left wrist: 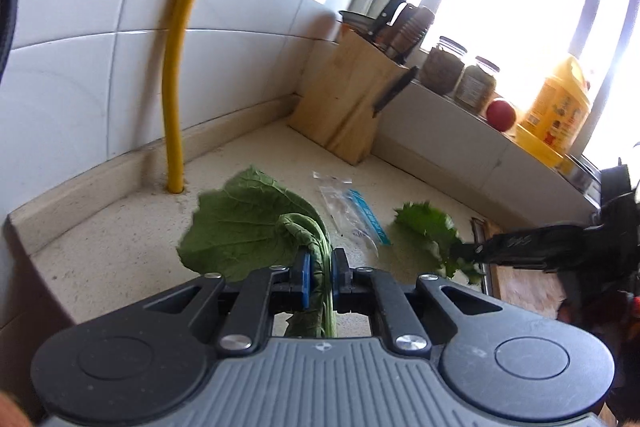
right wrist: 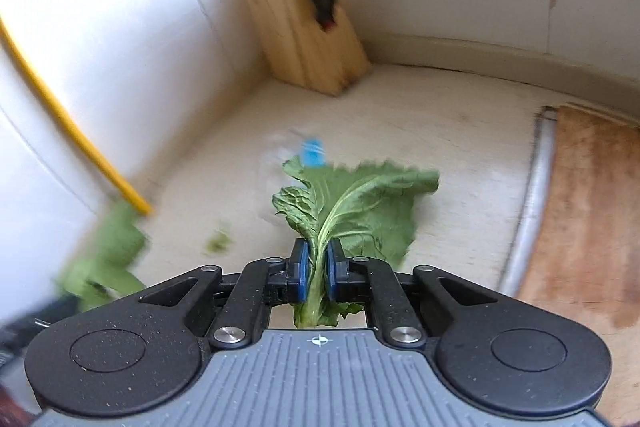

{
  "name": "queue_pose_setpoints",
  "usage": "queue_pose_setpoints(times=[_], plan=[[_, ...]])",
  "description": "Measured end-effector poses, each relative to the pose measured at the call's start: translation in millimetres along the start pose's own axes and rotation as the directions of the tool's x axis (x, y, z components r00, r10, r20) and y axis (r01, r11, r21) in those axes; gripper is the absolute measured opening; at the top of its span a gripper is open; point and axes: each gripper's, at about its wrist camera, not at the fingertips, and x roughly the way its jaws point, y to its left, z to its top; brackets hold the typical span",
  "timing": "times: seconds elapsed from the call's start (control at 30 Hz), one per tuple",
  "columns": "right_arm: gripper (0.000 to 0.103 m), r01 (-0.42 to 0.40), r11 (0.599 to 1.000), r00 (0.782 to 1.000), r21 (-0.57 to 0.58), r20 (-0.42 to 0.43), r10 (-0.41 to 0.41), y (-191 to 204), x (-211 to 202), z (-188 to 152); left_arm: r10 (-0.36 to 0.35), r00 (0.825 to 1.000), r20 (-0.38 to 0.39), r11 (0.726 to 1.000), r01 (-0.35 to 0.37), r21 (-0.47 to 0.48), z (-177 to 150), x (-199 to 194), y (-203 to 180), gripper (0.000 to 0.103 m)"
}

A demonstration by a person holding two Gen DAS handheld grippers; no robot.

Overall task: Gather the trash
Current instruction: 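Lift both held leafy green leaves off the counter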

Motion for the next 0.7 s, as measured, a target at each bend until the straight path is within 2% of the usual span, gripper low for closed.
queue_pose_setpoints(times=[0.13,0.17,0.27,0.37,0.43,0.5,0.53,0.57,0.6,0.63,0.7], plan=[[0.013,-0.111,0.993,0.993,-0.034,0.028,0.112,6.5,-14.9,4.8,0.052,0.998,0.031,0.998,-0.053,0.017,-2.2,-4.0,-11.0,0.007],[0.009,-0.135,0.99,0.99,-0.05,0.029,0.137,9.4,-18.0,4.7,0.063,0.997,0.034,0.998,-0.064,0.018,-2.7,-4.9,-13.8,0.007],[0.005,-0.193,0.977,0.98,-0.09,0.04,0.197,16.7,-24.8,4.9,0.097,0.995,0.036,0.995,-0.098,0.021,-4.8,-7.1,-20.9,0.007],[0.004,-0.214,0.969,0.975,-0.122,0.038,0.22,22.2,-26.9,1.8,0.12,0.992,0.027,0.992,-0.12,0.034,-7.4,-10.2,-27.6,0.007],[0.005,-0.184,0.974,0.981,-0.131,0.04,0.191,21.1,-23.7,-1.0,0.123,0.992,0.028,0.991,-0.124,0.041,-8.9,-12.7,-31.4,0.007],[0.013,-0.123,0.976,0.991,-0.178,0.027,0.13,20.3,-18.9,-4.4,0.117,0.993,0.031,0.992,-0.118,0.039,-12.1,-17.3,-33.3,0.007],[0.021,-0.109,0.975,0.994,-0.192,0.008,0.113,19.5,-15.1,-8.9,0.116,0.993,0.03,0.992,-0.117,0.042,-13.4,-19.1,-34.5,0.007],[0.036,-0.097,0.974,0.995,-0.206,-0.029,0.093,20.3,-10.6,-13.4,0.117,0.993,0.03,0.992,-0.119,0.046,-15.7,-21.2,-35.7,0.007],[0.047,-0.071,0.975,0.997,-0.212,-0.044,0.063,21.0,-5.0,-18.7,0.119,0.993,0.028,0.992,-0.12,0.048,-17.3,-22.5,-36.4,0.007],[0.065,-0.047,0.977,0.998,-0.208,-0.051,0.037,21.4,1.0,-24.5,0.117,0.993,0.023,0.992,-0.118,0.044,-19.0,-23.3,-36.4,0.007],[0.067,-0.046,0.977,0.997,-0.206,-0.077,0.031,22.9,11.3,-35.4,0.116,0.993,0.019,0.993,-0.116,0.033,-22.3,-25.0,-36.4,0.007]])
